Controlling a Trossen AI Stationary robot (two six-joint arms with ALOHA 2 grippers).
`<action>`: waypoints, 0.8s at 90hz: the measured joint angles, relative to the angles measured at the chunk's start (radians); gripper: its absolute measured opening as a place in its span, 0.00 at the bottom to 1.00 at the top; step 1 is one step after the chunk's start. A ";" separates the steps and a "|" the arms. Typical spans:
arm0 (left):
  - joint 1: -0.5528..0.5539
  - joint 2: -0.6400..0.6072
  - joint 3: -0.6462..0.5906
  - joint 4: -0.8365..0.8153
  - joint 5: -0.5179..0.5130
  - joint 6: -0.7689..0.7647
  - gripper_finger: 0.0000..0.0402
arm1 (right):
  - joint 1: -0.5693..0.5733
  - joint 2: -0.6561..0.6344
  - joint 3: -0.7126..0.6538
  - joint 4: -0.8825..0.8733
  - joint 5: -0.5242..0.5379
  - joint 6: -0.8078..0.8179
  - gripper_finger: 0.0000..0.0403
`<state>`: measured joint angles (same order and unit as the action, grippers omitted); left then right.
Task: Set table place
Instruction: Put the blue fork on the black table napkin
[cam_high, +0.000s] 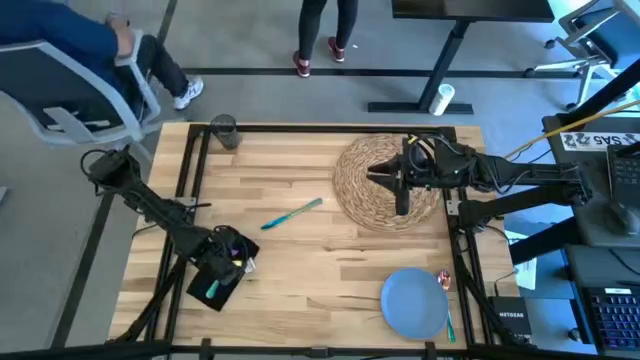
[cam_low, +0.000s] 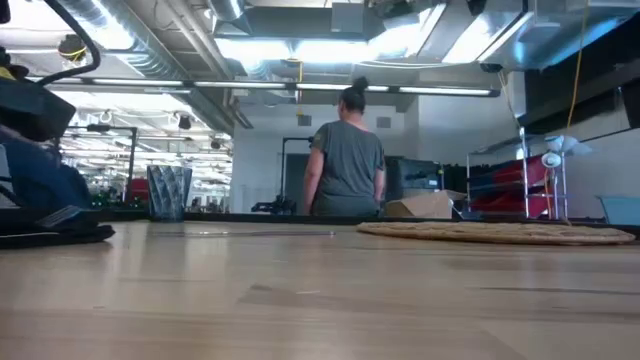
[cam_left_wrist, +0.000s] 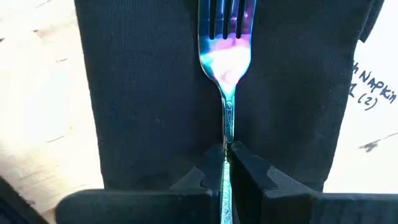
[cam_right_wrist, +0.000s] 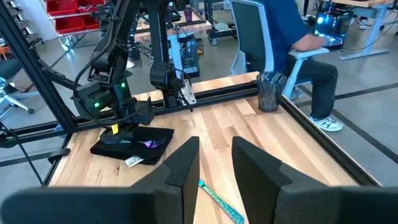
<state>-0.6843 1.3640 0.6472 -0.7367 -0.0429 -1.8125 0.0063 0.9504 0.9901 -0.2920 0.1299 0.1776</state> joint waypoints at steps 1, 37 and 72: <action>0.000 0.000 0.000 0.000 0.002 0.000 0.01 | 0.000 0.000 0.000 0.000 0.000 0.000 0.21; 0.000 0.000 0.063 -0.126 0.020 0.037 0.01 | 0.000 0.000 0.000 -0.003 0.000 -0.002 0.21; 0.000 0.000 0.062 -0.176 0.014 0.049 0.01 | 0.000 0.000 0.000 -0.003 -0.010 -0.003 0.21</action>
<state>-0.6846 1.3636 0.7093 -0.9122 -0.0292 -1.7637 0.0063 0.9504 0.9901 -0.2955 0.1195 0.1747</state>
